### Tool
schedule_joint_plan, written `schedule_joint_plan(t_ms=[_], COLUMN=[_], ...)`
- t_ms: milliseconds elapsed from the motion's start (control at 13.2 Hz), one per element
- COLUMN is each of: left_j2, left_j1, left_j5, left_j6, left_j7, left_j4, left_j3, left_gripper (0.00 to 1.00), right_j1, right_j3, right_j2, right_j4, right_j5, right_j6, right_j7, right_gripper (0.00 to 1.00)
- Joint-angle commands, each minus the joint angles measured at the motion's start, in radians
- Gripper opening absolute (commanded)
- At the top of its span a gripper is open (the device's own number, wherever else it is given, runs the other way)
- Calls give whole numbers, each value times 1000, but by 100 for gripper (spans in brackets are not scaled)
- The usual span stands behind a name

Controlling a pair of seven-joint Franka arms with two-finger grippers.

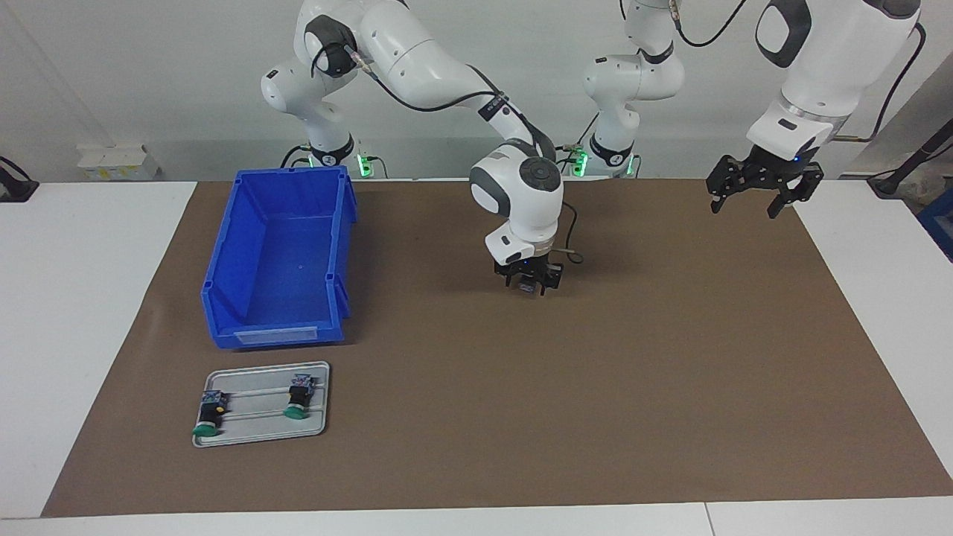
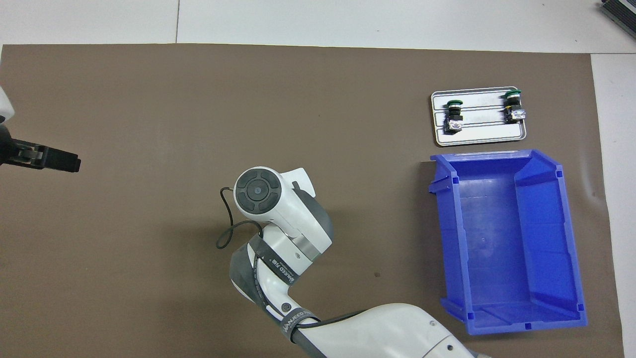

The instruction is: Place and press button with both arms

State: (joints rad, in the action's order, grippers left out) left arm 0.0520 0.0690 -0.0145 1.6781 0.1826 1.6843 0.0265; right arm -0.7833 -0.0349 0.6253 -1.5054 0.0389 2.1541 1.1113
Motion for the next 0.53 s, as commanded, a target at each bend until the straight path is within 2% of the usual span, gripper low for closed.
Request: schedule_joint_plan(t_ms=[0,454], left_j2=[31,31], left_j1=[-12,-12], left_j5=[-12,-12], left_j6=[14,14], left_j7=[-5,-5], left_j4=[37,38], left_j3=[-10,-10], left_gripper=[100,100], right_j1=[18,16], right_j3=[13,15], right_j2=[-19,-18], right_j4=[-38,-38], right_j5=[51,104], right_j6=[7,52], right_j7=[-7,-5], right_gripper=[81,78])
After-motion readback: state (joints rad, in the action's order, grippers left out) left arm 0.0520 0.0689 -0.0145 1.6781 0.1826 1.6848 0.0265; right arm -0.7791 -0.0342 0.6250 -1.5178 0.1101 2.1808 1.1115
